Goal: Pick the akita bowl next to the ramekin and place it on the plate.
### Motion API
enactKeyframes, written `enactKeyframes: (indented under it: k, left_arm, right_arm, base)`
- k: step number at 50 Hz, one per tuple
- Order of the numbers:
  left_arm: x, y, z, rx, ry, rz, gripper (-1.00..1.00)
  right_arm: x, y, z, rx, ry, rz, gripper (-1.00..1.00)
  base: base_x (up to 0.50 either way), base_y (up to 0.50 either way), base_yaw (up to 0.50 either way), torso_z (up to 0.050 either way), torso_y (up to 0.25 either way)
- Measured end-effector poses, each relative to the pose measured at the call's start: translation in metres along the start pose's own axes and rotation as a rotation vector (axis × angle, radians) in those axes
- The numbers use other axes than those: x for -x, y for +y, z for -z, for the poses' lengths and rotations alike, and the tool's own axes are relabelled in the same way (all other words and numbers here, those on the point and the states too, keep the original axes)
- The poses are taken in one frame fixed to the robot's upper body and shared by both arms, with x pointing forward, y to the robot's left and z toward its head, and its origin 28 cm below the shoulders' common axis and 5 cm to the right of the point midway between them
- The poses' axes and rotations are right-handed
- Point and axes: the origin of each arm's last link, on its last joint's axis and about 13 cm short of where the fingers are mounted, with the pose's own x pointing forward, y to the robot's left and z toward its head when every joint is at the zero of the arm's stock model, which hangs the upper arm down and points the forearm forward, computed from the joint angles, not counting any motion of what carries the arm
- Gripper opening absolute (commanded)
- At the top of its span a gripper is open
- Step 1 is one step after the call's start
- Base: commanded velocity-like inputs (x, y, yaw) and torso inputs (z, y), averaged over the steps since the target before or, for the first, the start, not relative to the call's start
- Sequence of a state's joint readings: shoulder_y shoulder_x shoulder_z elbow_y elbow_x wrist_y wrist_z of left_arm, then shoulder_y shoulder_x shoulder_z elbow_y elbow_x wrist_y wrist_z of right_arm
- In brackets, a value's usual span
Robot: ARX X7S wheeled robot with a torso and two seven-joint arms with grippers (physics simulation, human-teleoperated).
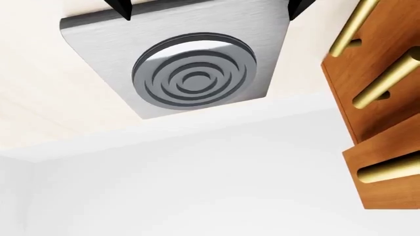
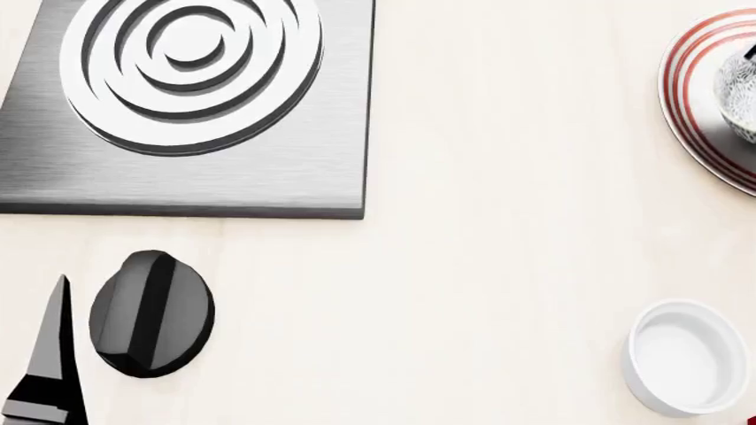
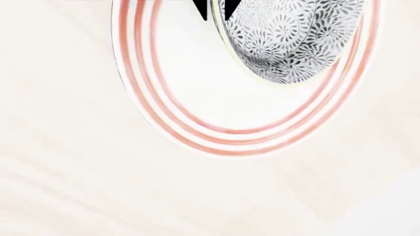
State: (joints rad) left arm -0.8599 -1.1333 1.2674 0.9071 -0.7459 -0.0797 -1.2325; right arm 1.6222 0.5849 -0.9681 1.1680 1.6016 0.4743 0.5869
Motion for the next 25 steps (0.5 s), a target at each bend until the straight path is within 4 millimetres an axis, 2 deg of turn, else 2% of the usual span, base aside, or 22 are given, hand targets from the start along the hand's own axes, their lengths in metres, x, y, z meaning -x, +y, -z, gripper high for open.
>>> enactKeyframes:
  k: [13,14,25]
  left_arm:
    - [-0.0001,0.0002,0.0000,0.000,0.000,-0.002,1.00]
    - [-0.0001,0.0001,0.0000,0.000,0.000,-0.002,1.00]
    - [0.0002,0.0001,0.0001,0.000,0.001,-0.003,1.00]
  right_arm:
    - [-0.0015,-0.0017,0.0028,0.018,0.001,0.013,-1.00]
    - [-0.0016,-0.0019,0.0031,0.019,0.001,0.014,1.00]
    - [-0.0020,-0.0033,0.0029,0.033,-0.009,0.022,1.00]
  base:
    - [0.00,0.00,0.00,0.000,0.000]
    - [0.00,0.00,0.00,0.000,0.010]
    - [0.00,0.00,0.00,0.000,0.000]
